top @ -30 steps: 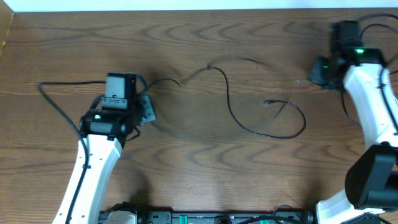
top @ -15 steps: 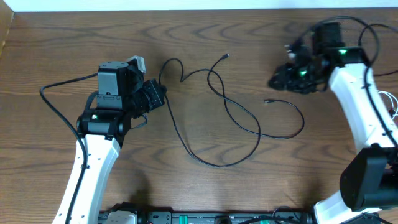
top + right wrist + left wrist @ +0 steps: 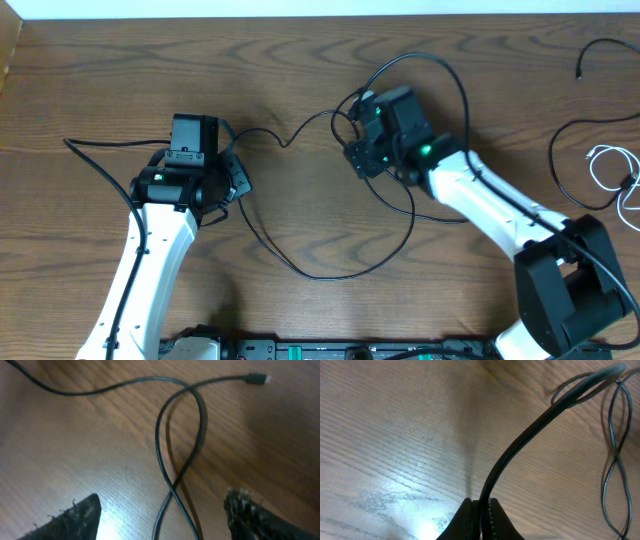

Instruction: Untangle cables

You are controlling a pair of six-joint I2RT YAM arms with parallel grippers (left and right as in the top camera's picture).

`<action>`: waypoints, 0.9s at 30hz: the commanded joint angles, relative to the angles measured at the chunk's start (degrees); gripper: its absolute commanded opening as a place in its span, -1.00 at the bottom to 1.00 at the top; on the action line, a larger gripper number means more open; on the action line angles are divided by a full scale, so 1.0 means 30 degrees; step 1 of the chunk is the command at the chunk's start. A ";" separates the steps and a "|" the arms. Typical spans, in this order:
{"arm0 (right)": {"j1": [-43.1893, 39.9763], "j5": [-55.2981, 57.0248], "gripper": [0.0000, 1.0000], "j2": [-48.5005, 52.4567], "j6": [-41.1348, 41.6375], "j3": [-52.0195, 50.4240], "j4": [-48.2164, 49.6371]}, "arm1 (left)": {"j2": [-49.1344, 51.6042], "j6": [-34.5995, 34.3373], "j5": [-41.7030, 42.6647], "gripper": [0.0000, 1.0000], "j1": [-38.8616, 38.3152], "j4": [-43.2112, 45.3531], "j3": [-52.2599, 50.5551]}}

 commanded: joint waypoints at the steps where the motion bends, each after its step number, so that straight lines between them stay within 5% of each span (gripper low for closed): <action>1: 0.0590 0.1741 0.53 -0.0044 -0.0211 -0.1537 0.2025 | 0.0073 0.0328 -0.0393 -0.85 0.0036 -0.0146 0.0255; 9: 0.0721 0.2368 0.43 0.0772 0.0765 -0.3650 0.5530 | 0.0073 0.0328 -0.0393 -0.85 0.0036 -0.0291 0.0255; 14: 0.0699 0.2127 0.15 0.2361 0.2914 -0.3410 0.5909 | 0.0073 0.0328 -0.0393 -0.85 0.0036 -0.0488 0.0255; 19: 0.0721 0.1931 0.22 0.3381 0.2980 -0.3249 0.5705 | 0.0073 0.0328 -0.0393 -0.85 0.0036 -0.0539 0.0255; 21: 0.0743 0.1938 0.08 0.3672 0.3045 -0.3249 0.5705 | 0.0073 0.0328 -0.0393 -0.85 0.0036 -0.0554 0.0255; 25: 0.0597 0.2310 -0.92 0.3468 0.3905 -0.3169 0.5712 | 0.0073 0.0328 -0.0393 -0.85 0.0036 -0.0539 0.0255; 27: 0.0393 0.2550 -0.98 0.3162 0.4109 -0.3002 0.5442 | 0.0073 0.0321 -0.0393 -0.85 0.0036 -0.0539 0.0255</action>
